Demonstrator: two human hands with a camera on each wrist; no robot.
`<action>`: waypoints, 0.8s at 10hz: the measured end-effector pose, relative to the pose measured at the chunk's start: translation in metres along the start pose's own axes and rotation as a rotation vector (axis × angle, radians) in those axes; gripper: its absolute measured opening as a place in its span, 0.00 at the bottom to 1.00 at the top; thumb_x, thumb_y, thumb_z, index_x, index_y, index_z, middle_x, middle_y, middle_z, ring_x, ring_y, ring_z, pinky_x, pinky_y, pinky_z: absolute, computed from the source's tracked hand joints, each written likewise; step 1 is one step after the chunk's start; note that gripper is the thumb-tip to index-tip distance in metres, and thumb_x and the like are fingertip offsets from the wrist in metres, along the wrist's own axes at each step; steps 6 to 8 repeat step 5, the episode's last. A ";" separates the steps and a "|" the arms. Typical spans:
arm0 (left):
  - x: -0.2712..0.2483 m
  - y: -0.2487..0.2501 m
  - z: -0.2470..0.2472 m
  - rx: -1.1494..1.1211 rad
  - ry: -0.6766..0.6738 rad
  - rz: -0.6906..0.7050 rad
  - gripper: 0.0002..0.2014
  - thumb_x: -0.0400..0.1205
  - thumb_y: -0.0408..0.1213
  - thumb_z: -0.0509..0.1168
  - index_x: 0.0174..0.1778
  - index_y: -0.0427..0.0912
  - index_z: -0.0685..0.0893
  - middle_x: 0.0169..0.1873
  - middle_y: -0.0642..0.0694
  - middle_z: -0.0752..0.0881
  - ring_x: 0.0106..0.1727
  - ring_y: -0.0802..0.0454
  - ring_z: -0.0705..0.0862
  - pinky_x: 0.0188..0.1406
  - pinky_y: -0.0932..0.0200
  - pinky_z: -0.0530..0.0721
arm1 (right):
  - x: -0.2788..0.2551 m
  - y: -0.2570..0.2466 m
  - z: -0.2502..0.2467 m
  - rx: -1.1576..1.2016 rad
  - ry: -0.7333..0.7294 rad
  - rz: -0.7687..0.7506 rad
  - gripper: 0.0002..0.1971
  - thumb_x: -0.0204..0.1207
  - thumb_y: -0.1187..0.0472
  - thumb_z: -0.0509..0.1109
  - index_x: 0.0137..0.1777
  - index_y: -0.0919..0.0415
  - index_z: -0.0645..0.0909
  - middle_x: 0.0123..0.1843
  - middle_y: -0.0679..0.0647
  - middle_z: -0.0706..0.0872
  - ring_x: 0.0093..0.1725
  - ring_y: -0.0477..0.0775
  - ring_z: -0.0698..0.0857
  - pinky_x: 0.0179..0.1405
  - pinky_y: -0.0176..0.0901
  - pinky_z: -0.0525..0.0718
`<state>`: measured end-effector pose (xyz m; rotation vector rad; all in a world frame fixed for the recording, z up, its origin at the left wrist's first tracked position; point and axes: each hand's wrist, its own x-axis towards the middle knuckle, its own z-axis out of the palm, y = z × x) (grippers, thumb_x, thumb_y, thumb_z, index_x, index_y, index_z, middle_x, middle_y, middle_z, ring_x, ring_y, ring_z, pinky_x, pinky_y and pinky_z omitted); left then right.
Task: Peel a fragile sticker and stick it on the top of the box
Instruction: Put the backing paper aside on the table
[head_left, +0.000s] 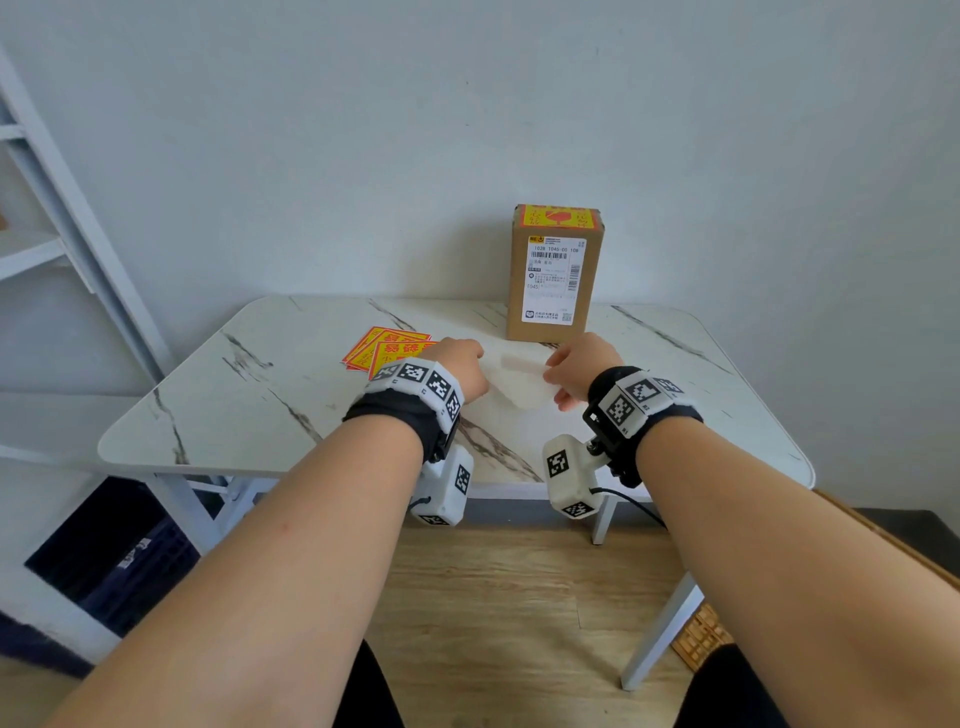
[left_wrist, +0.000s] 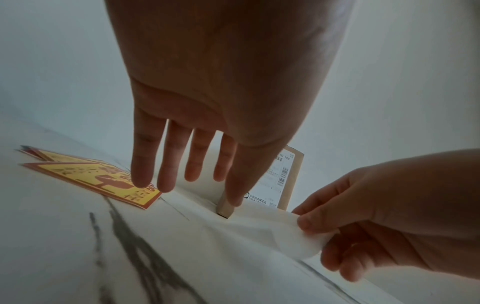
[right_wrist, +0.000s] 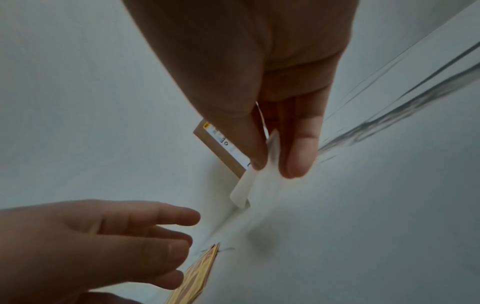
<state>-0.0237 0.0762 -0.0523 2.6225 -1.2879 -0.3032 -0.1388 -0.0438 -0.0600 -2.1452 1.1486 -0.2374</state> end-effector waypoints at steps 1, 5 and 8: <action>0.005 0.005 -0.001 0.058 -0.009 0.001 0.25 0.83 0.38 0.60 0.78 0.44 0.72 0.74 0.39 0.76 0.70 0.40 0.80 0.60 0.54 0.80 | 0.007 0.006 -0.003 0.022 0.066 0.024 0.13 0.81 0.66 0.64 0.61 0.70 0.83 0.48 0.64 0.93 0.48 0.60 0.94 0.53 0.53 0.91; 0.014 0.028 -0.013 0.302 -0.121 0.029 0.22 0.87 0.39 0.55 0.76 0.36 0.75 0.76 0.40 0.76 0.75 0.42 0.76 0.56 0.58 0.71 | 0.003 0.002 -0.018 -0.222 0.046 -0.078 0.08 0.79 0.60 0.66 0.54 0.60 0.82 0.50 0.54 0.86 0.45 0.55 0.85 0.40 0.40 0.79; 0.014 0.028 -0.013 0.302 -0.121 0.029 0.22 0.87 0.39 0.55 0.76 0.36 0.75 0.76 0.40 0.76 0.75 0.42 0.76 0.56 0.58 0.71 | 0.003 0.002 -0.018 -0.222 0.046 -0.078 0.08 0.79 0.60 0.66 0.54 0.60 0.82 0.50 0.54 0.86 0.45 0.55 0.85 0.40 0.40 0.79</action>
